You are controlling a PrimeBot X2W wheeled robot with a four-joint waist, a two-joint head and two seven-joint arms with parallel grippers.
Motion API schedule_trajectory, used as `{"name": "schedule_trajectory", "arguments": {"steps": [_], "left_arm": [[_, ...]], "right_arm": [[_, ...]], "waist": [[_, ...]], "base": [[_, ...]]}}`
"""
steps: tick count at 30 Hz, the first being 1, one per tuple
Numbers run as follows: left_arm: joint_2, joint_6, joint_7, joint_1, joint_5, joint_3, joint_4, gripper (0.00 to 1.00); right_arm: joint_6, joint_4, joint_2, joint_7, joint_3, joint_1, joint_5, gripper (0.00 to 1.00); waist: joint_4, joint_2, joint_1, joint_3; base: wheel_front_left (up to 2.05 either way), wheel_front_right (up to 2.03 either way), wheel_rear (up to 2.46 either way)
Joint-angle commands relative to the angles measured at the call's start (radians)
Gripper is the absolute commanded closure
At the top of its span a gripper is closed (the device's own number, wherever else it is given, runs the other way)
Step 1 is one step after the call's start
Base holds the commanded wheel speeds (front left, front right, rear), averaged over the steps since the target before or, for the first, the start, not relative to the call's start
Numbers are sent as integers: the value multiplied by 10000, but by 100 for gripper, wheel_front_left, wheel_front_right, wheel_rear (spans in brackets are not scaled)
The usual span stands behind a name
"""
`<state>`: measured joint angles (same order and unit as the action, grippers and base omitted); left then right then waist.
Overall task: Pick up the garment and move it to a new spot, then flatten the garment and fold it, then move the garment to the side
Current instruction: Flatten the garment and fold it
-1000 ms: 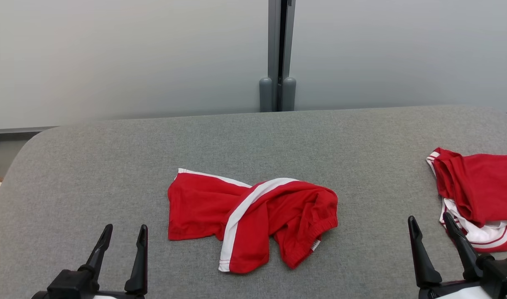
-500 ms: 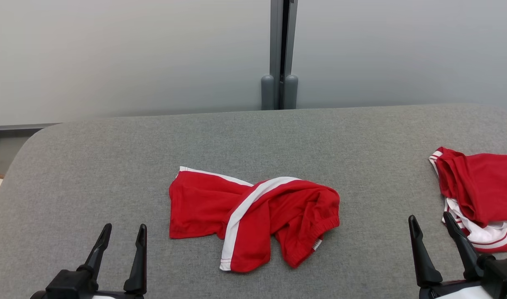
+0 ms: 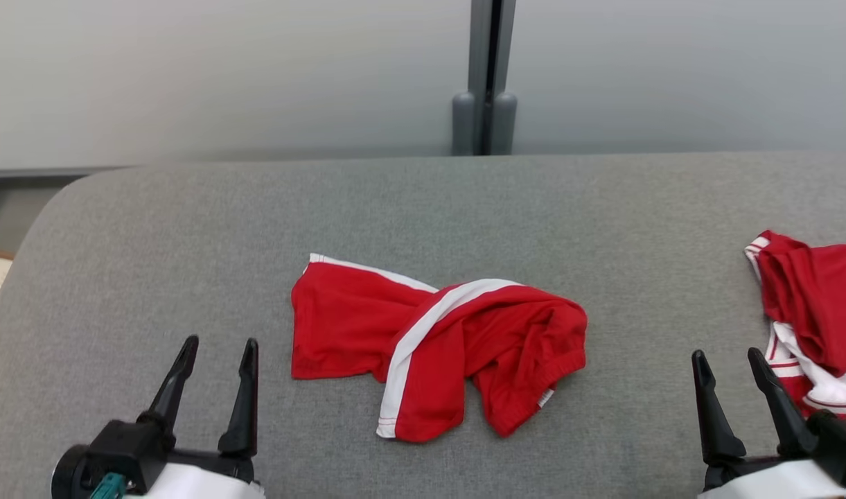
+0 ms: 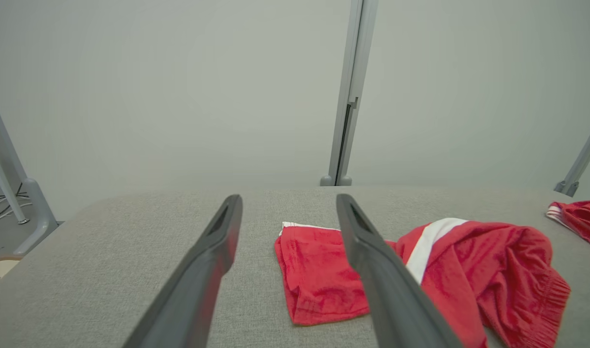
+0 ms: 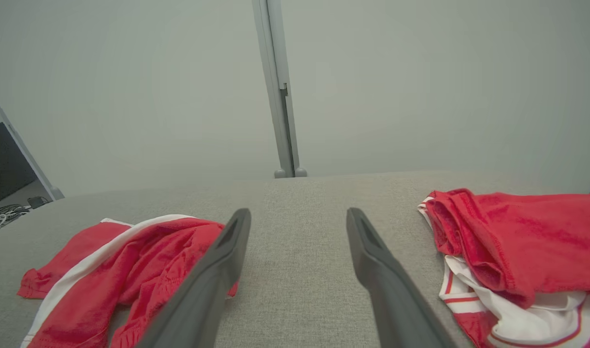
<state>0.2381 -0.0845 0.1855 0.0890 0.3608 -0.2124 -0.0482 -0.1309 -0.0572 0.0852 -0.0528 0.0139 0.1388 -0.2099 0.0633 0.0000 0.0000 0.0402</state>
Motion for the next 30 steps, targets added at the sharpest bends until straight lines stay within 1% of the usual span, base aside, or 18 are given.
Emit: {"name": "schedule_trajectory", "arguments": {"steps": [1, 3, 7, 12, 17, 18, 19, 20, 21, 25, 28, 30], "left_arm": [[3, 49, 115, -343, -158, -67, 24, 0], [-103, 65, 177, -486, -110, -104, 45, 0], [-298, 208, 424, -1067, -176, -249, 252, 0], [-636, 388, 664, -1731, -203, -340, 678, 0], [-863, 552, 774, -2096, -315, -320, 1001, 0], [-898, 575, 779, -2116, -361, -297, 1053, 0], [-925, 582, 787, -2148, -391, -267, 1103, 0], [-952, 598, 795, -2186, -412, -228, 1137, 0], [-992, 623, 799, -2229, -428, -187, 1135, 0], [-1090, 723, 797, -2232, -581, -22, 1100, 0], [-1158, 777, 799, -2238, -713, 130, 1077, 0], [-1201, 837, 800, -2203, -773, 186, 1082, 0]], "right_arm": [[2, 403, 119, -28, -8, -317, -210, 0], [2, 635, 200, -61, 8, -481, -302, 0], [2, 1823, 368, -284, 341, -1351, -664, 0], [2, 3231, 595, -387, 1098, -2300, -1076, 0], [2, 4080, 902, -103, 1866, -2739, -1766, 0], [2, 4203, 952, -24, 1973, -2823, -1919, 18], [2, 4302, 989, 27, 2059, -2870, -2029, 60], [2, 4355, 1045, -2, 2101, -2920, -2095, 97], [2, 4377, 1121, -62, 2148, -2981, -2108, 100], [2, 4183, 1412, -307, 2142, -3348, -1981, 100], [2, 3918, 1676, -533, 2067, -3698, -1709, 100], [2, 3683, 1877, -777, 1981, -3918, -1326, 100]], "waist": [[307, 0, 0, 505], [413, 0, 0, 690], [786, 0, 0, 1370], [1268, 0, 0, 1922], [1540, 0, 0, 2169], [1558, 0, 0, 2180], [1568, 0, 0, 2189], [1567, 0, 0, 2202], [1563, 0, 0, 2210], [1485, 0, 0, 2196], [1344, 0, 0, 2171], [1229, 0, 0, 2139]], "base": [[0, 0, 0], [0, 0, 0], [0, 0, 0], [0, 0, 0], [0, 0, 0], [0, 0, 0], [0, 0, 0], [0, 0, 0], [0, 0, 0], [0, 0, 0], [0, 0, 0], [0, 0, 0]]}}
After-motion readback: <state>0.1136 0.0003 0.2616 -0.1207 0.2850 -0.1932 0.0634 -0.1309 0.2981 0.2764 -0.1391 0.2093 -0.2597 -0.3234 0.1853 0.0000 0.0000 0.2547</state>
